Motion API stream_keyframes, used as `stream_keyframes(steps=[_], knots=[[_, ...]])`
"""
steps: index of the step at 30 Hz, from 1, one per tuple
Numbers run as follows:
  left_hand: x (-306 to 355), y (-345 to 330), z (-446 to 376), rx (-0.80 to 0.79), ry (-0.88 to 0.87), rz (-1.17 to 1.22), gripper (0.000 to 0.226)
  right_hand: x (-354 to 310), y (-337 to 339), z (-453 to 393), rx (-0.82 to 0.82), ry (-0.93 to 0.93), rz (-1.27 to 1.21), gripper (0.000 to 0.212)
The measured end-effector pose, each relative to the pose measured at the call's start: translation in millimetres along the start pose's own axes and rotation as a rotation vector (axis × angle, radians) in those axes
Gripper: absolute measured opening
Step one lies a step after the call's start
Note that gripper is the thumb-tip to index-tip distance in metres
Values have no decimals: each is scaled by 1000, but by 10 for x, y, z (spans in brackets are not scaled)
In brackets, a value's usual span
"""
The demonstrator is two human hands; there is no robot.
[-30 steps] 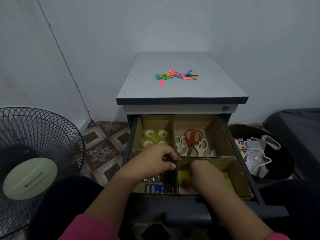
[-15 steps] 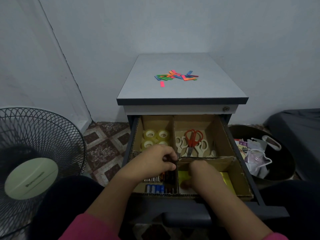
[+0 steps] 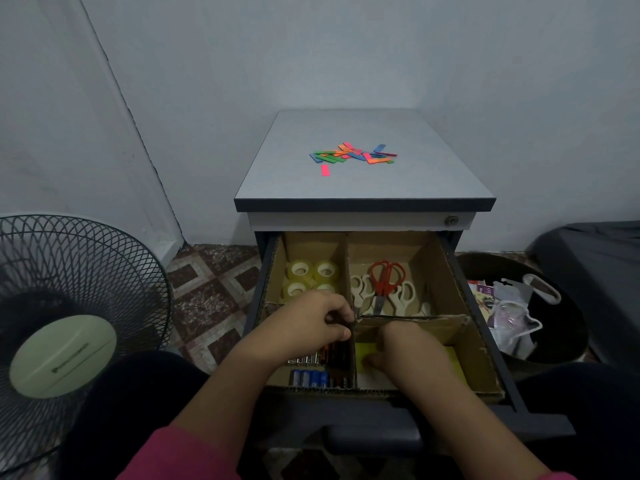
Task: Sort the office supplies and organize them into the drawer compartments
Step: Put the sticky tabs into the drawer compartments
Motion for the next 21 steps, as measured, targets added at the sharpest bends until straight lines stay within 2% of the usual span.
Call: stream_keyframes(steps=[4, 10, 16, 21], knots=[[56, -8, 22, 82, -15, -21, 11, -27, 111, 65, 125, 63, -15, 23], [197, 76, 12, 234, -59, -2, 12, -89, 547, 123, 281, 130, -170, 17], [451, 453, -195, 372, -118, -4, 16, -172, 1066, -61, 435, 208, -282, 18], [602, 883, -578, 506, -71, 25, 14, -232, 1445, -460, 382, 294, -521, 15]])
Point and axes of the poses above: each hand's wrist, its own z-axis away from the middle knuckle, its own y-axis out of the back of the hand, x = y × z, the point moved 2 cm from there along -z, towards the middle knuckle
